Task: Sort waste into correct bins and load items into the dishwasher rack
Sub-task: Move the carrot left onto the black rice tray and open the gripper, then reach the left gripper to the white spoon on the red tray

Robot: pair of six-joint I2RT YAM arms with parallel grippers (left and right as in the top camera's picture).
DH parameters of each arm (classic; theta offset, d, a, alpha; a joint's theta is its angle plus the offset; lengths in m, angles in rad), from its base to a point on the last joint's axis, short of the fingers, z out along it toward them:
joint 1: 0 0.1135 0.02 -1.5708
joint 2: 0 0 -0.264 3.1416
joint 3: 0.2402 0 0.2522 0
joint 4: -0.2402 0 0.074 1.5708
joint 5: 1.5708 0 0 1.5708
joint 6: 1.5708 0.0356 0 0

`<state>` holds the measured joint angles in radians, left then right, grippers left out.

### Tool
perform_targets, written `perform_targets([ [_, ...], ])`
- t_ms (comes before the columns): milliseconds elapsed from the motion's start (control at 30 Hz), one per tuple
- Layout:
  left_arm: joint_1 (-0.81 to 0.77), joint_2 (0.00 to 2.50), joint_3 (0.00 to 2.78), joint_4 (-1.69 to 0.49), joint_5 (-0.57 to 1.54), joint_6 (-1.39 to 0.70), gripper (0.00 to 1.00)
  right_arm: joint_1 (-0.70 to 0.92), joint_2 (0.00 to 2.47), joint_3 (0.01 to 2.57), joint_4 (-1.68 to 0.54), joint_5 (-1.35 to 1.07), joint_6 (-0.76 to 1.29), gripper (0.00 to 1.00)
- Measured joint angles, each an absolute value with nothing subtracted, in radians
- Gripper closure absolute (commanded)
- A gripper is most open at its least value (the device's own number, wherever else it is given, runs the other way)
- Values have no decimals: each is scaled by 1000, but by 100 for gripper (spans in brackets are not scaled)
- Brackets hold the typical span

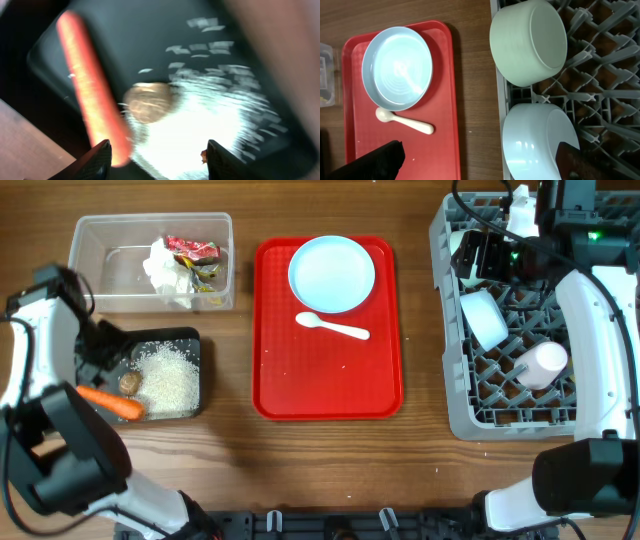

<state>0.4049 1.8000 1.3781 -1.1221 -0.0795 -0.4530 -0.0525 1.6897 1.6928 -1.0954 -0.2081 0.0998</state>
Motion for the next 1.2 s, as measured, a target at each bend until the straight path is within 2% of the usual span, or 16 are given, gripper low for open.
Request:
perform_targets([
  [133, 231, 1687, 1401, -1048, -44, -420, 29, -52, 1690, 1693, -1095, -208, 100, 0],
  [267, 3, 1665, 1410, -933, -12, -393, 26, -52, 1690, 1693, -1095, -209, 100, 0],
  [367, -163, 1676, 1410, -855, -14, -374, 16, -52, 1690, 1693, -1092, -246, 98, 0],
  [467, -286, 1681, 1410, -805, -44, -377, 16, -37, 1690, 1693, -1077, -295, 83, 0],
  [667, -304, 1684, 1410, -763, -23, -361, 17, 62, 1697, 1693, -1034, -316, 69, 0],
  [867, -370, 1743, 1410, -680, 44, -255, 16, 71, 1727, 1693, -1016, -321, 70, 0],
  [1200, -527, 1990, 1409, -537, 55, -186, 25, 70, 1729, 1693, -1034, -320, 69, 0],
])
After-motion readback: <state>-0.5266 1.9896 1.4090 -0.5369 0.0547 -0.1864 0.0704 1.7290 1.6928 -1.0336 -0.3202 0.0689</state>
